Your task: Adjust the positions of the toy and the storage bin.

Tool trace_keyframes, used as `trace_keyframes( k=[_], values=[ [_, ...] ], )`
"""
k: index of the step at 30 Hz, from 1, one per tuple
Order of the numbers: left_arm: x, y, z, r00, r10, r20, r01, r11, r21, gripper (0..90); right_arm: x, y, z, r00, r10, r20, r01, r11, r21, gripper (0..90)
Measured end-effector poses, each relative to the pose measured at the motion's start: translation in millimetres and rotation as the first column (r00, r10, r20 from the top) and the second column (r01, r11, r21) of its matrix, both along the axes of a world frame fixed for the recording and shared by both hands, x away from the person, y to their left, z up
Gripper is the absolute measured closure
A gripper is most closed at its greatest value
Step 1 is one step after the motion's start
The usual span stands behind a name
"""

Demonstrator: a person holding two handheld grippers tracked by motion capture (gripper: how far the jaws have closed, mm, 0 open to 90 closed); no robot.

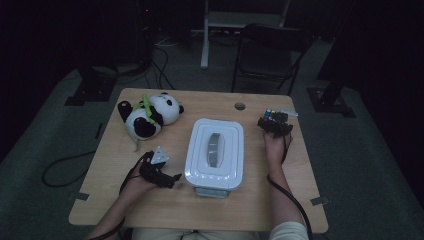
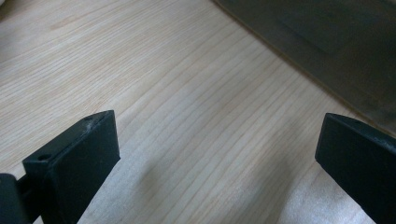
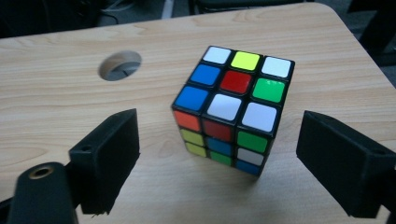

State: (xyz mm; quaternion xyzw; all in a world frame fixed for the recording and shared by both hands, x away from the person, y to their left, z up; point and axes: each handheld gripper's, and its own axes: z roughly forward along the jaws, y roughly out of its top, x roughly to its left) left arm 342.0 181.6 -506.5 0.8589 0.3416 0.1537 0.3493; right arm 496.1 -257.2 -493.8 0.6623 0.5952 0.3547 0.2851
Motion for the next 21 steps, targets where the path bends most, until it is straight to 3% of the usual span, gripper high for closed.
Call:
trace_keyframes(
  k=[1,3,6,11,13,21],
  values=[
    [-1.7,-0.6,-1.4,0.9980,-0.032,0.055,0.033,0.9993,-0.014,0.4,5.9,-0.3,-3.5,0.9997,-0.020,-0.017,0.019,1.000,-0.009,14.2],
    [-2.3,-0.6,-1.4,0.9973,-0.034,0.065,0.036,0.9991,-0.023,0.4,10.2,-0.9,-5.9,0.9992,-0.029,-0.028,0.029,1.000,-0.010,14.6],
    [-2.5,-0.3,-1.6,0.9971,-0.039,0.066,0.040,0.9990,-0.021,0.5,15.0,-1.8,-8.8,0.9985,-0.038,-0.039,0.037,0.999,-0.018,19.7],
    [-1.8,0.3,-2.5,0.9986,-0.045,0.028,0.045,0.9989,-0.008,0.5,19.4,-1.6,-11.4,0.9984,-0.025,-0.051,0.023,0.999,-0.043,26.3],
    [-1.4,1.1,-3.4,0.9995,-0.030,0.011,0.030,0.9995,-0.007,0.5,19.1,-1.5,-11.4,0.9983,-0.024,-0.054,0.021,0.998,-0.057,33.1],
    [-2.1,1.8,-1.5,0.9998,-0.014,0.012,0.014,0.9998,-0.010,0.5,12.9,-1.0,-10.4,0.9982,-0.025,-0.055,0.020,0.996,-0.081,34.2]
  ],
)
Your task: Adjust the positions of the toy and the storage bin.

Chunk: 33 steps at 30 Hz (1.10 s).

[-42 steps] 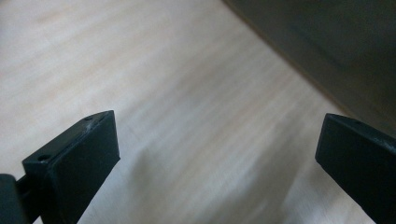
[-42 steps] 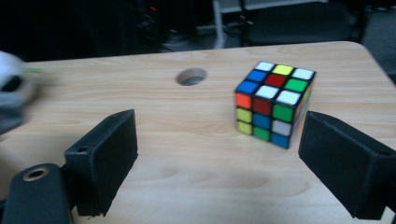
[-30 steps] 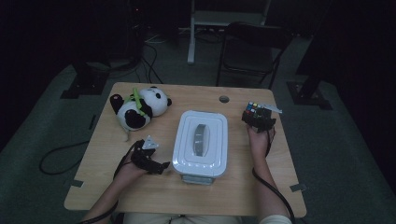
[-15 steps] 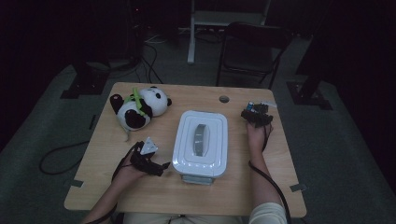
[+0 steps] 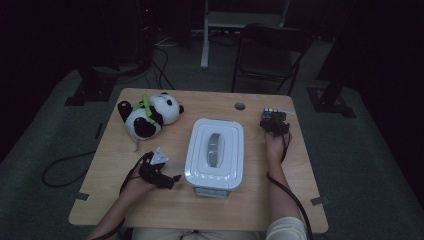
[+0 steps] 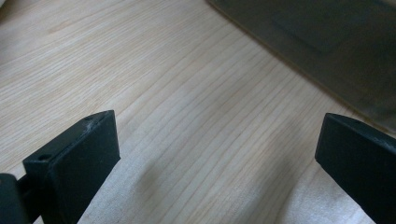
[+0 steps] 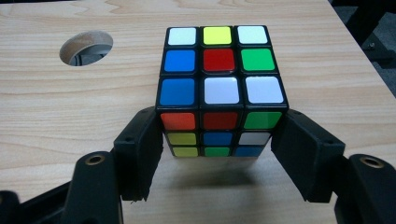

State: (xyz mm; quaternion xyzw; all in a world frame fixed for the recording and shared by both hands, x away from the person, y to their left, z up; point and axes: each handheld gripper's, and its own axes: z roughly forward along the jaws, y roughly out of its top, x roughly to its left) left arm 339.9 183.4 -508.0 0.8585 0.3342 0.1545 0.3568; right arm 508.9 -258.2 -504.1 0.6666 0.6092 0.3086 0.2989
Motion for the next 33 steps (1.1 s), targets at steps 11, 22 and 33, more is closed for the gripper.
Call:
trace_keyframes(
  k=[11,22,33],
  values=[
    [-0.5,2.1,1.2,0.9998,0.021,-0.001,-0.021,0.9997,-0.015,0.5,-31.3,-10.7,11.1,0.9980,0.035,0.053,-0.036,0.999,0.012,34.3],
    [-4.7,2.2,0.3,0.9996,0.027,-0.004,-0.027,0.9996,-0.010,0.5,-93.7,-20.6,8.8,0.9940,0.084,0.070,-0.085,0.996,0.015,34.4],
    [-7.2,1.7,-0.6,0.9996,0.027,-0.012,-0.027,0.9995,-0.014,0.5,-182.2,-31.6,-5.3,0.9916,0.117,0.056,-0.119,0.993,0.027,34.3]
  ],
)
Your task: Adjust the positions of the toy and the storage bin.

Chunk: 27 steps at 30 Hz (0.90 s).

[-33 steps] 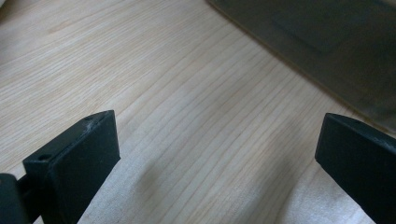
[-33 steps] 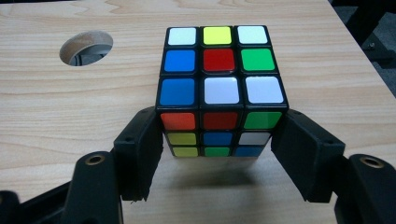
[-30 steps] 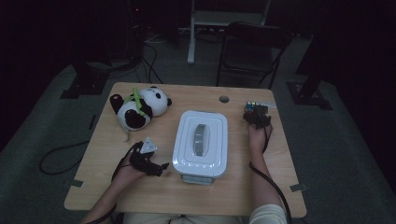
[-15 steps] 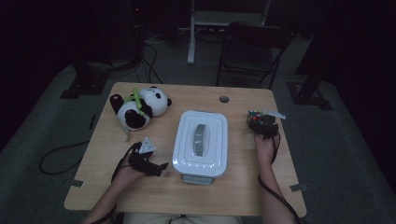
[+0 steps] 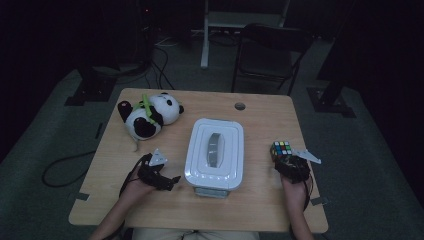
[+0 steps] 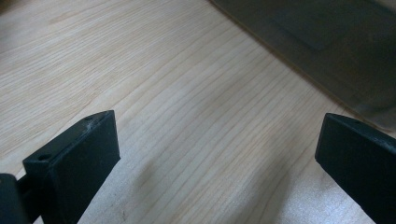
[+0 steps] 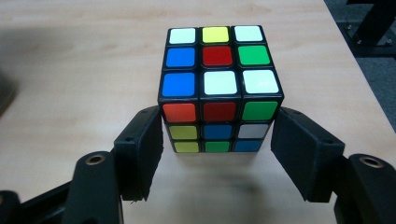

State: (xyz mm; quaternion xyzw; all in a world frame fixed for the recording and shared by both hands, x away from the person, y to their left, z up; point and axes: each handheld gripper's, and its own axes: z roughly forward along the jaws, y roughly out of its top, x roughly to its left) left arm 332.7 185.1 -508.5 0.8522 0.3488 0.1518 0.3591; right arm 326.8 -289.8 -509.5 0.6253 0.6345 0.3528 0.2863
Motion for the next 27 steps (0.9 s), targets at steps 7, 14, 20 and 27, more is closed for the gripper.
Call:
trace_keyframes(
  k=[7,14,20,27],
  values=[
    [-1.8,3.4,0.5,1.0000,0.008,-0.004,-0.008,1.0000,-0.005,0.5,-39.6,-4.2,-0.2,1.0000,0.000,-0.003,0.000,1.000,0.013,34.3],
    [-1.9,8.6,-1.0,0.9991,0.010,-0.041,-0.011,0.9997,-0.023,0.5,-63.1,-7.9,-1.1,1.0000,-0.002,0.000,0.002,1.000,-0.021,34.2],
    [-2.8,12.7,-4.6,0.9983,0.008,-0.058,-0.009,0.9999,-0.009,0.5,-67.2,-13.5,-2.5,1.0000,0.007,0.007,-0.007,1.000,-0.003,34.0],
    [-2.9,16.7,-5.8,0.9966,0.006,-0.082,-0.009,0.9996,-0.028,0.5,-70.8,-14.9,15.7,0.9953,0.010,0.096,-0.009,1.000,-0.013,26.7]
  ],
)
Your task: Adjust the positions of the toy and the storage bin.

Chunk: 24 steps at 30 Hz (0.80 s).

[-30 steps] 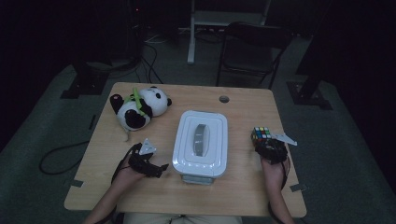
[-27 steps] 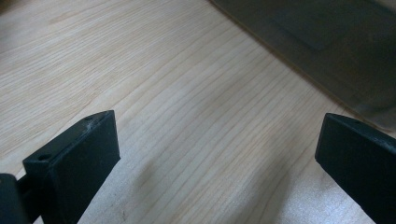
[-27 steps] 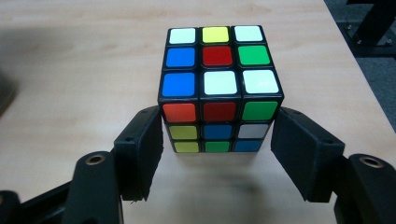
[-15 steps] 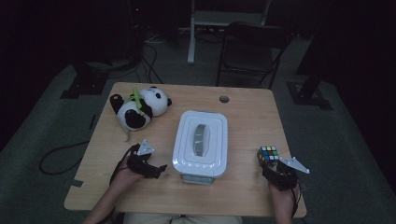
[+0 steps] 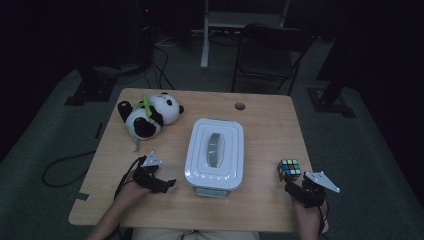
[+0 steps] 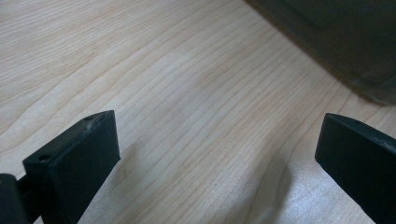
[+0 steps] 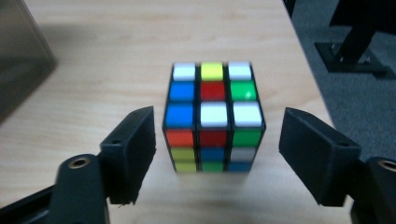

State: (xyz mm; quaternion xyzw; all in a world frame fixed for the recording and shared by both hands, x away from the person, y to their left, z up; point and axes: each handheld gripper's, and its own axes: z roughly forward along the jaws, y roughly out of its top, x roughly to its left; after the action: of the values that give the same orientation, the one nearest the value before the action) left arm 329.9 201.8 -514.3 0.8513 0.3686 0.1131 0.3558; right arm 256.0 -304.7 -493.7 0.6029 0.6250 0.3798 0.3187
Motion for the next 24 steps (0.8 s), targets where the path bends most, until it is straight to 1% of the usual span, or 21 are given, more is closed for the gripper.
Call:
trace_keyframes(
  k=[2,3,5,7,8,9,10,11,13,16,17,18,19,20,21,23,24],
  values=[
    [-0.1,0.6,0.8,0.9999,-0.013,-0.006,0.013,0.9999,0.004,0.5,2.3,1.2,5.6,0.9996,0.024,0.017,-0.024,1.000,0.009,24.9],
    [0.0,0.7,0.9,0.9998,-0.012,-0.013,0.012,0.9999,0.010,0.5,3.7,3.2,8.1,0.9990,0.037,0.024,-0.037,0.999,0.011,24.5],
    [-0.1,1.5,1.2,0.9998,-0.013,-0.016,0.013,0.9998,0.013,0.5,7.4,8.6,11.7,0.9970,0.069,0.034,-0.070,0.997,0.015,21.6],
    [-0.4,1.4,0.9,0.9999,-0.009,-0.009,0.010,0.9997,0.023,0.5,11.5,16.6,13.2,0.9941,0.101,0.041,-0.100,0.995,-0.019,20.7],
    [-0.4,1.7,1.1,1.0000,-0.005,-0.008,0.005,0.9997,0.025,0.5,12.8,19.6,13.4,0.9930,0.109,0.045,-0.108,0.994,-0.025,20.6],
    [-0.4,1.9,1.4,1.0000,-0.004,-0.009,0.005,0.9996,0.027,0.4,15.3,23.8,13.8,0.9893,0.137,0.049,-0.137,0.991,-0.014,20.1],
    [-0.7,2.1,2.0,1.0000,-0.003,-0.006,0.003,0.9994,0.035,0.4,17.0,28.1,14.2,0.9869,0.153,0.052,-0.153,0.988,-0.011,19.3],
    [-0.9,2.7,2.8,1.0000,-0.003,-0.002,0.003,0.9992,0.040,0.5,18.3,32.8,14.5,0.9837,0.171,0.056,-0.170,0.985,-0.020,19.3],
    [-1.0,5.1,4.8,1.0000,0.001,0.001,-0.001,0.9993,0.036,0.5,21.6,42.1,14.1,0.9759,0.212,0.051,-0.211,0.977,-0.029,17.7],
    [0.0,10.4,7.6,0.9997,0.022,0.006,-0.022,0.9994,0.026,0.5,26.4,53.2,10.1,0.9649,0.260,0.039,-0.258,0.965,-0.043,16.6],
    [0.5,13.1,8.9,0.9996,0.026,0.009,-0.026,0.9994,0.023,0.5,27.9,55.1,8.2,0.9629,0.268,0.032,-0.266,0.963,-0.044,13.7],
    [0.6,15.3,10.1,0.9995,0.027,0.014,-0.027,0.9993,0.024,0.5,30.7,57.4,4.1,0.9582,0.286,0.014,-0.285,0.958,-0.033,11.3],
    [0.8,17.3,11.4,0.9992,0.035,0.020,-0.035,0.9992,0.022,0.5,31.9,58.9,0.6,0.9527,0.304,0.002,-0.304,0.952,-0.023,11.3],
    [1.1,19.7,12.8,0.9991,0.035,0.023,-0.035,0.9992,0.019,0.5,33.0,60.5,-2.8,0.9478,0.318,-0.012,-0.319,0.947,-0.027,11.3],
    [1.7,22.1,14.2,0.9986,0.046,0.024,-0.047,0.9988,0.014,0.5,34.0,62.3,-6.1,0.9481,0.317,-0.029,-0.318,0.948,-0.033,11.3],
    [4.2,27.7,17.2,0.9979,0.060,0.025,-0.060,0.9982,0.007,0.5,35.8,64.6,-11.4,0.9448,0.323,-0.053,-0.326,0.943,-0.062,11.3],
    [5.5,30.3,18.7,0.9974,0.066,0.030,-0.066,0.9978,0.009,0.5,36.3,65.6,-14.6,0.9410,0.334,-0.055,-0.337,0.938,-0.075,11.7]
  ],
)
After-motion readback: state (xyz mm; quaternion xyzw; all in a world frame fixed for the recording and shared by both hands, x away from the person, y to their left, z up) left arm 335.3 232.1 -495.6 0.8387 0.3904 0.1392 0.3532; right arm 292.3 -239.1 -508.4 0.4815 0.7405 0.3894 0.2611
